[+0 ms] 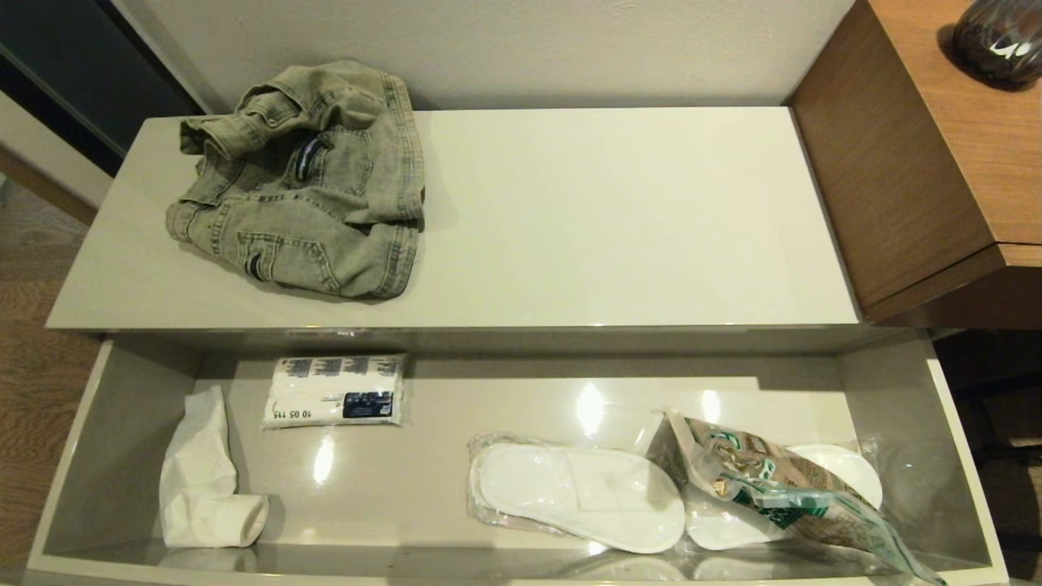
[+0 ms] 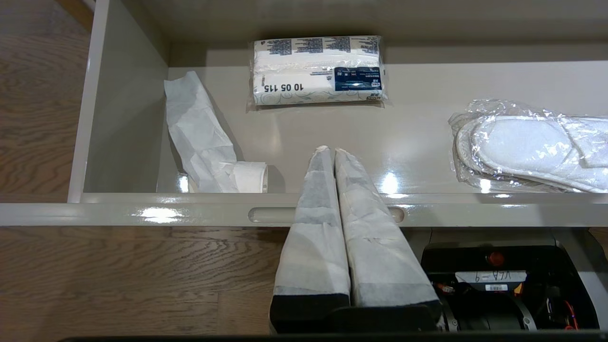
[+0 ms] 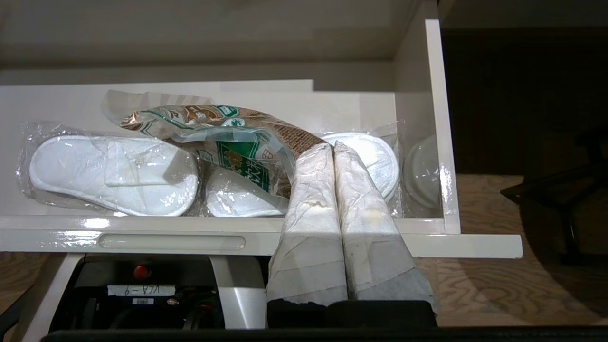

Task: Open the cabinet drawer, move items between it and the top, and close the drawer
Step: Close the drawer

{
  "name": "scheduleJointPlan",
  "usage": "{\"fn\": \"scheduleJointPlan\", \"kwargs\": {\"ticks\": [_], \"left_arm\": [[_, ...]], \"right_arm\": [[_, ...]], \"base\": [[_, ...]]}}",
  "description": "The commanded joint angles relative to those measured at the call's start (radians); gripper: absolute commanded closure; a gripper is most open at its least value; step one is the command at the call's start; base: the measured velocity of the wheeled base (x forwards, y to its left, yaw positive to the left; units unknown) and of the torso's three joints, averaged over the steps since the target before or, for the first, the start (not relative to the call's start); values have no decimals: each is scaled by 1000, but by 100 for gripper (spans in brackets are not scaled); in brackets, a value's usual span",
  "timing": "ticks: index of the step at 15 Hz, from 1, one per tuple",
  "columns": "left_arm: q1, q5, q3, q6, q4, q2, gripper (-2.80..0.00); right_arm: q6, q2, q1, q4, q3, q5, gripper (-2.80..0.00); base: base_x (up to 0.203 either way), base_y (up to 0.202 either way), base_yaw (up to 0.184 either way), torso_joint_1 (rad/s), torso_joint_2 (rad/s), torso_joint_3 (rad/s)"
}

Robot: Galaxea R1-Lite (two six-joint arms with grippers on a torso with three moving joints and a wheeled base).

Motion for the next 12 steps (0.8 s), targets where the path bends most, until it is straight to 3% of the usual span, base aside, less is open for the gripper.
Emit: {"fn": "scheduleJointPlan", "kwargs": {"ticks": [1, 4, 6, 12], "left_arm": [[0, 0, 0, 0, 0, 2, 0], [-1, 0, 0, 0, 0, 3, 0], [-1, 0, 0, 0, 0, 2, 0], [0, 0, 0, 0, 0, 2, 0]], "right_arm": [[1, 2, 1, 0, 0, 0, 0], [-4, 1, 1, 2, -1, 1, 0], [-74, 1, 1, 4, -2, 5, 0], [-54, 1, 0, 9, -3, 3, 0]], "base": [[0, 0, 0, 0, 0, 0], [0, 0, 0, 0, 0, 0], [0, 0, 0, 0, 0, 0], [0, 0, 0, 0, 0, 0]]}}
